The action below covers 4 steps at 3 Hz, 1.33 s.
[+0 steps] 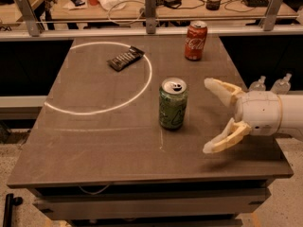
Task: Place green can upright
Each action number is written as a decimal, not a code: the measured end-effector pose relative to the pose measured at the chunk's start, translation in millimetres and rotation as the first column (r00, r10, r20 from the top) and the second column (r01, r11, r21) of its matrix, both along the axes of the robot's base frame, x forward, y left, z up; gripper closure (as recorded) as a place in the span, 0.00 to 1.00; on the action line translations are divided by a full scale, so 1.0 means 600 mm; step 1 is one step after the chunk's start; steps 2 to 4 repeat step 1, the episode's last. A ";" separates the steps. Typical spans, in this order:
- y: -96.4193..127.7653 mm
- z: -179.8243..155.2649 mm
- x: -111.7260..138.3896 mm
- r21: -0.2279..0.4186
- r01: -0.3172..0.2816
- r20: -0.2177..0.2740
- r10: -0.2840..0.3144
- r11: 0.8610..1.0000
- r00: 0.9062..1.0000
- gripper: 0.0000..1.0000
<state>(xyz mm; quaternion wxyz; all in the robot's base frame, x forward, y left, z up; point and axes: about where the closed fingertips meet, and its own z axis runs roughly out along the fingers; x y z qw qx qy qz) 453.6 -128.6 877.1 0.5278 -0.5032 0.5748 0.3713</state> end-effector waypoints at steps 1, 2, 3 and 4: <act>0.003 -0.001 -0.001 0.002 -0.004 -0.002 0.004 1.000 1.000 0.00; 0.003 -0.001 -0.001 0.002 -0.004 -0.002 0.004 1.000 1.000 0.00; 0.003 -0.001 -0.001 0.002 -0.004 -0.002 0.004 1.000 1.000 0.00; 0.003 -0.001 -0.001 0.002 -0.004 -0.002 0.004 1.000 1.000 0.00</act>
Offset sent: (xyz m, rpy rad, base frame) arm 0.0000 0.0000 0.0000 0.0000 0.0000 0.0000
